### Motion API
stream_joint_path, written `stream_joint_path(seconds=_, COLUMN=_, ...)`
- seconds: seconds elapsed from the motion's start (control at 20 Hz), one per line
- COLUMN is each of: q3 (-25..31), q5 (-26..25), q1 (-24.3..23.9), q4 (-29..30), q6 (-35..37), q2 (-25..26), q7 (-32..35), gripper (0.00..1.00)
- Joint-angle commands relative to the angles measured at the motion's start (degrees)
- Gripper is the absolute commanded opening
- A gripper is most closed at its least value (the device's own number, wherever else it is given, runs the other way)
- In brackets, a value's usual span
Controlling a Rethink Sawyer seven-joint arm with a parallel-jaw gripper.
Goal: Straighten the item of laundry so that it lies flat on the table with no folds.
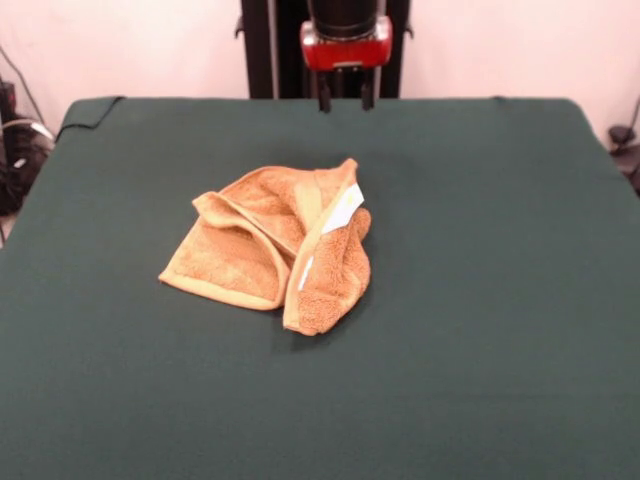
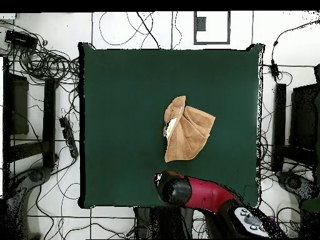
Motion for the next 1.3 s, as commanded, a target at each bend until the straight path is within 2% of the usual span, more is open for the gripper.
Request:
stream_joint_path(seconds=0.05, q3=6.45, q5=-0.71, q1=0.95, q4=-9.23, q6=0.54, q2=3.43, q7=3.27, gripper=1.00)
stream_joint_path(seconds=0.2, q3=6.22, q5=-0.42, q1=1.48, q4=-10.22, q6=0.22, q2=4.04, q7=3.93, gripper=1.00)
stream_joint_path(seconds=0.5, q3=6.35, q5=0.75, q1=2.04, q4=-13.59, q6=6.54, q2=3.39, q7=2.83, gripper=1.00)
stream_joint_path(seconds=1.3, q3=7.86, q5=2.35, q1=2.16, q4=-18.02, q6=11.70, q2=2.97, q7=3.20, gripper=1.00)
